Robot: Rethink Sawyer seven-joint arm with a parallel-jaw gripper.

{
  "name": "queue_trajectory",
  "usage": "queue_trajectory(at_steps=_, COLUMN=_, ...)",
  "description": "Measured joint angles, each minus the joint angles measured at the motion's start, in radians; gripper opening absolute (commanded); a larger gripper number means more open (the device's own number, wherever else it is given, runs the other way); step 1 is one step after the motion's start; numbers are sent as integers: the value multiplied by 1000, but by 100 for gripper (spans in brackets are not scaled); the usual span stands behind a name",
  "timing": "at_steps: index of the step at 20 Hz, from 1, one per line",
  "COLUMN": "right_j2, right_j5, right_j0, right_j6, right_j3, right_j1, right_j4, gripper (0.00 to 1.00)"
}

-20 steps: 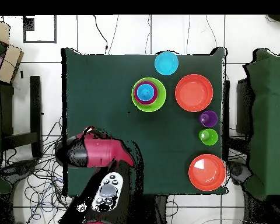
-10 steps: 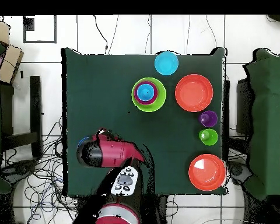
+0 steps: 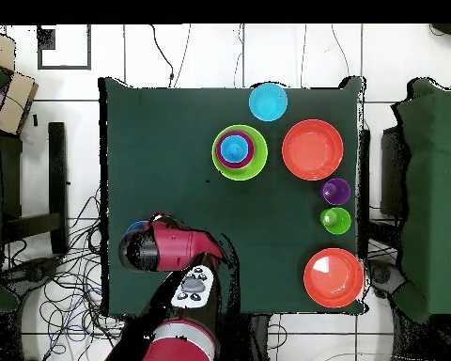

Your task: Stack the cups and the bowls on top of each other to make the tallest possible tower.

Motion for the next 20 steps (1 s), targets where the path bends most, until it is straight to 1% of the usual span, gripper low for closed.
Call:
queue_trajectory(at_steps=9, right_j2=19, right_j5=-8, right_j0=-2, right_j6=0, right_j3=20, right_j1=-5, right_j4=0, gripper=100)
queue_trajectory(at_steps=15, right_j2=30, right_j5=-8, right_j0=-8, right_j6=0, right_j3=40, right_j1=-25, right_j4=0, gripper=100)
queue_trajectory(at_steps=17, right_j2=29, right_j5=-11, right_j0=2, right_j6=0, right_j3=40, right_j1=-27, right_j4=0, gripper=100)
queue_trajectory(at_steps=18, right_j2=24, right_j5=-16, right_j0=19, right_j6=0, right_j3=40, right_j1=-26, right_j4=0, gripper=100)
queue_trajectory(at_steps=20, right_j2=0, right_j5=-32, right_j0=76, right_j6=0, right_j3=40, right_j1=-22, right_j4=4, gripper=100)
